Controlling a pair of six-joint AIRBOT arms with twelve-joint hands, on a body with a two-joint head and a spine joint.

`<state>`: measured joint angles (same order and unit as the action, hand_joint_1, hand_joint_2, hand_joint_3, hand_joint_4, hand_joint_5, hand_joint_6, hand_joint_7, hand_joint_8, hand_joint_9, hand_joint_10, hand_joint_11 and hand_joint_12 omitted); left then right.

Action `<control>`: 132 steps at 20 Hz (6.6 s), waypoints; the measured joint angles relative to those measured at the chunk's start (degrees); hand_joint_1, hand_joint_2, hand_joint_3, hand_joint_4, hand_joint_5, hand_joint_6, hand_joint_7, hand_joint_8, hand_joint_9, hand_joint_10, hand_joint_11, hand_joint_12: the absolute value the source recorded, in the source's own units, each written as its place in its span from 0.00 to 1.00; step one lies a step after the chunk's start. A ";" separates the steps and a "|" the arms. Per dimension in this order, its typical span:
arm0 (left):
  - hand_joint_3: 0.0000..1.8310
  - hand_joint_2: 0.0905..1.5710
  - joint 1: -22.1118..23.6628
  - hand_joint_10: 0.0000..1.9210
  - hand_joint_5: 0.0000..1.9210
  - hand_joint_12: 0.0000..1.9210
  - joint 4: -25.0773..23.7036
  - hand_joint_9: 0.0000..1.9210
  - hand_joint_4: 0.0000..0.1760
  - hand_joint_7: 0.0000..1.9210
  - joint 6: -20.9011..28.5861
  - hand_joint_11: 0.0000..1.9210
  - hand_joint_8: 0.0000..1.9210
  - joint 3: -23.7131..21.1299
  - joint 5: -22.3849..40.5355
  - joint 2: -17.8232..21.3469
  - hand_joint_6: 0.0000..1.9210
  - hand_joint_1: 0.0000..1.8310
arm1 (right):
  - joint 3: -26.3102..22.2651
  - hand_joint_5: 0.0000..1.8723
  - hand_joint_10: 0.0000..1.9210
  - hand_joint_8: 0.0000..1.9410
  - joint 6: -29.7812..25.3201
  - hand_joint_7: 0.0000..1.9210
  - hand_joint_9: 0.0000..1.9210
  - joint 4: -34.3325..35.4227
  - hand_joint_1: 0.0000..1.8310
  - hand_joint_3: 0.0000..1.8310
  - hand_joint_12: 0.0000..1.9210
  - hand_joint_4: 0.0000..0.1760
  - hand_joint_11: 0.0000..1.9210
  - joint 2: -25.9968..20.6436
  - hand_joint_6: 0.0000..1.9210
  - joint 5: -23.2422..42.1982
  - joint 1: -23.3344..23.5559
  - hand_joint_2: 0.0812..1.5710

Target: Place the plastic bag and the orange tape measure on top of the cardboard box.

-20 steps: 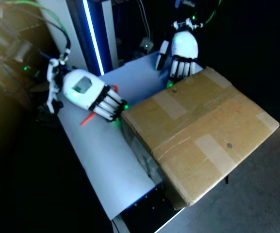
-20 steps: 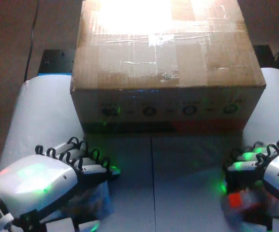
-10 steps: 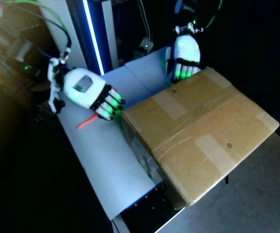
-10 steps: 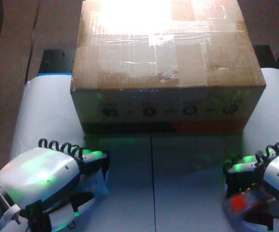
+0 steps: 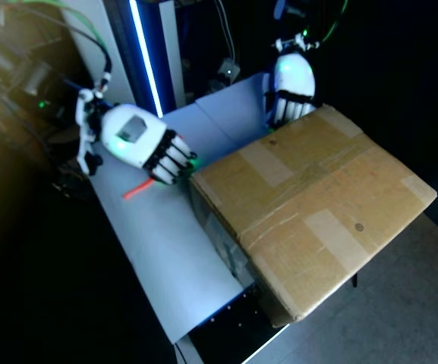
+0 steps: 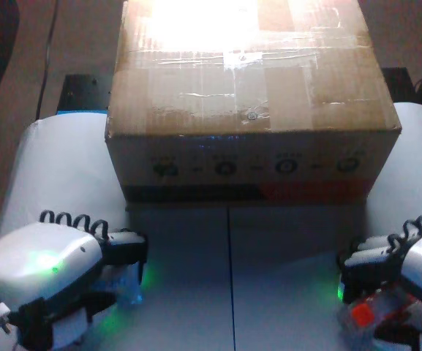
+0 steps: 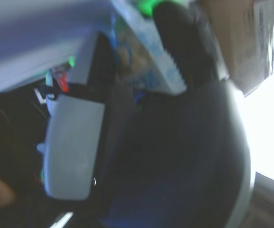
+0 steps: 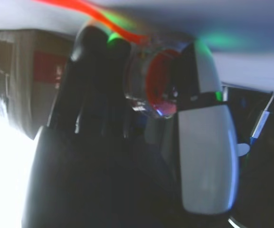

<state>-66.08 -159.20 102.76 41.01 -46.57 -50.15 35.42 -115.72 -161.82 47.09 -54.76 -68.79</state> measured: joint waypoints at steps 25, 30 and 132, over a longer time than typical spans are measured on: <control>0.00 0.78 14.47 0.82 0.30 0.88 -11.19 0.39 0.00 0.39 5.88 0.33 0.72 -1.62 -14.14 9.66 0.70 0.73 | -0.31 0.56 1.00 0.75 -1.55 0.42 0.62 -7.41 0.68 0.01 1.00 0.00 0.66 -8.68 0.39 -10.58 11.63 0.71; 0.00 0.77 17.49 0.81 0.31 0.89 -11.58 0.40 0.00 0.41 4.52 0.39 0.69 -1.36 -13.79 9.51 0.66 0.73 | 1.03 0.56 1.00 0.73 -1.66 0.44 0.62 -8.76 0.68 0.01 1.00 0.00 0.66 -9.05 0.41 -10.45 14.12 0.71; 0.00 0.61 30.64 0.44 0.32 0.80 -12.15 0.15 0.00 0.30 3.28 0.07 0.01 14.16 -5.20 -2.89 0.00 0.41 | 14.25 0.25 0.68 0.54 -1.68 0.24 0.22 -8.11 0.54 0.00 0.93 0.00 0.13 -0.33 0.35 -14.47 25.33 0.58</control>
<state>-35.44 -171.35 106.04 55.18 -51.77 -53.04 49.67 -117.40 -169.93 46.76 -69.23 -43.46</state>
